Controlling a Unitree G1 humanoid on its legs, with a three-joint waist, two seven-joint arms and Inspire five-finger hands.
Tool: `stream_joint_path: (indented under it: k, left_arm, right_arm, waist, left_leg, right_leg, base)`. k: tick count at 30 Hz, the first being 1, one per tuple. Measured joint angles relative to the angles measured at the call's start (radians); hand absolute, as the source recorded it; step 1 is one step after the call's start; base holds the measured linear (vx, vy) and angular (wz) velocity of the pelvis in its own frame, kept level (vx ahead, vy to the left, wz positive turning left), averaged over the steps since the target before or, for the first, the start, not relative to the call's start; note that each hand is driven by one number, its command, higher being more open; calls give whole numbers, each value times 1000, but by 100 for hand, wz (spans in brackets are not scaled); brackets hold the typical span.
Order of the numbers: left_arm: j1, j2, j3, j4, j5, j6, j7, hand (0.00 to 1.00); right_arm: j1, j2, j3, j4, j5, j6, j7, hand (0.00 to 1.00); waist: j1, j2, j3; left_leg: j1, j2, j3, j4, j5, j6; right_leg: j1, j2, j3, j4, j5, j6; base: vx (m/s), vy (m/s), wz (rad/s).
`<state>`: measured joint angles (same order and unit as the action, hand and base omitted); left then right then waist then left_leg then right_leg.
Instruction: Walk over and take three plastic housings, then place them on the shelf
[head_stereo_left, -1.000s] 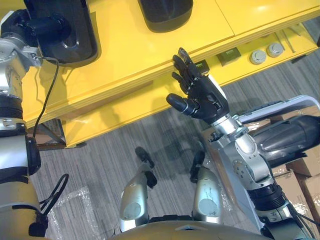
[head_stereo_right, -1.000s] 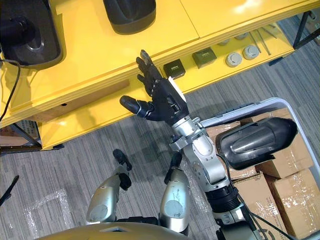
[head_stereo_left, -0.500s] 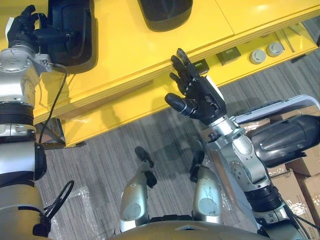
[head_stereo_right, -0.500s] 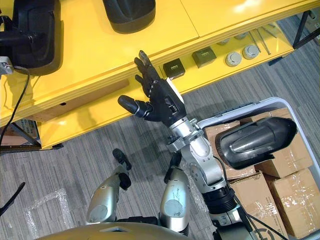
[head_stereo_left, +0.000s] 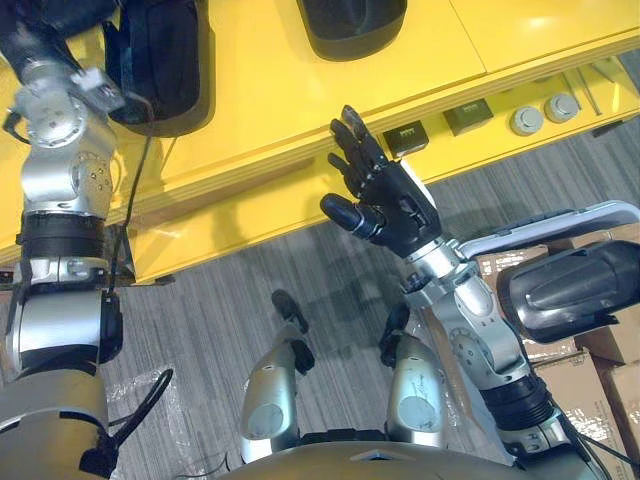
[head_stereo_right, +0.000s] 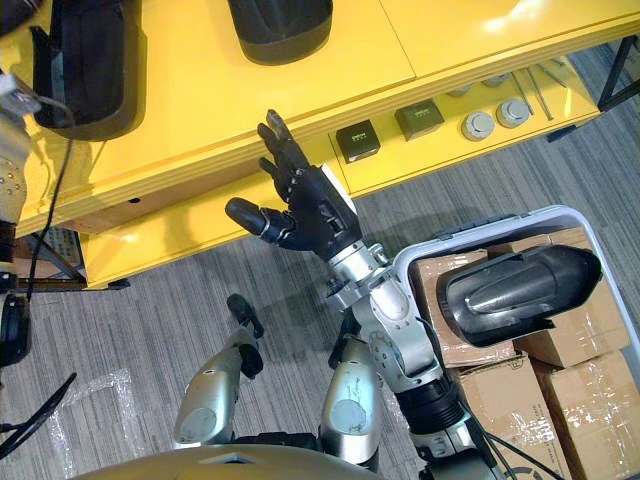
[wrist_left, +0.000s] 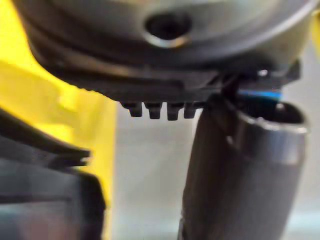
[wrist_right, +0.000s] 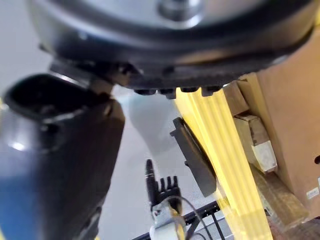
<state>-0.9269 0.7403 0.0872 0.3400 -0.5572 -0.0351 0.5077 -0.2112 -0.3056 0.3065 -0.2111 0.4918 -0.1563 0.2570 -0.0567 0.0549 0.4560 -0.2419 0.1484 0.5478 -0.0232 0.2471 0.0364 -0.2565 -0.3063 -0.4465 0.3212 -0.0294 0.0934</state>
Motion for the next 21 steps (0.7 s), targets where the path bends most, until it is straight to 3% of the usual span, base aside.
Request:
stream_joint_path:
  k: [3, 4, 7, 12, 14, 19, 21]
  left_arm:
    - [68, -61, 76, -192, 82, -80, 40, 100]
    - [106, -103, 92, -258, 108, -99, 53, 100]
    - [234, -184, 137, -362, 156, -119, 81, 100]
    - [480, -335, 274, -440, 174, -139, 111, 100]
    - [642, -419, 319, -514, 176, -164, 101, 100]
    - [944, -588, 306, -670, 175, -210, 18, 100]
    - [1012, -626, 291, -677, 175, -214, -17, 100]
  right_arm:
    - [-140, 5, 62, 0, -52, 0, 1, 100]
    - [-201, 16, 78, 1, -64, 0, 5, 100]
    - [-304, 65, 73, 8, -80, -3, 25, 100]
    - [-367, 83, 7, 82, -85, -8, 47, 100]
    - [-370, 82, -12, 136, -95, -3, 48, 100]
    - [-398, 84, 12, 199, -97, 8, 44, 100]
    - [-424, 92, 31, 222, -104, 19, 43, 100]
  waist:
    - [6, 15, -7]
    - [27, 25, -13]
    - [67, 45, -25]
    - [133, 45, -25]
    - [156, 45, -25]
    - [218, 46, -24]
    - [231, 46, -24]
  left_leg:
    - [-7, 3, -30, 0, 7, -4]
    - [-12, 4, -46, 0, 9, -7]
    - [-22, 3, -86, 0, 13, -13]
    - [-32, -9, -151, 0, 17, -18]
    - [-35, -27, -183, 0, 15, -20]
    - [-34, -53, -229, -25, 8, -51]
    - [-34, -56, -240, -32, 13, -56]
  right_leg:
    - [15, 6, -21, -12, 2, 1]
    - [18, 7, -30, -15, 1, 0]
    - [35, 9, -61, -25, 0, -1]
    - [71, -1, -123, -20, -18, 2]
    - [86, -22, -153, 5, -38, 10]
    - [103, -46, -192, 31, -59, 23]
    - [105, -52, -200, 40, -62, 22]
  base:
    - [16, -33, 15]
    - [34, -41, 24]
    - [50, -44, 28]
    - [63, -29, 36]
    - [49, -3, 44]
    - [32, 4, 30]
    - [15, -16, 20]
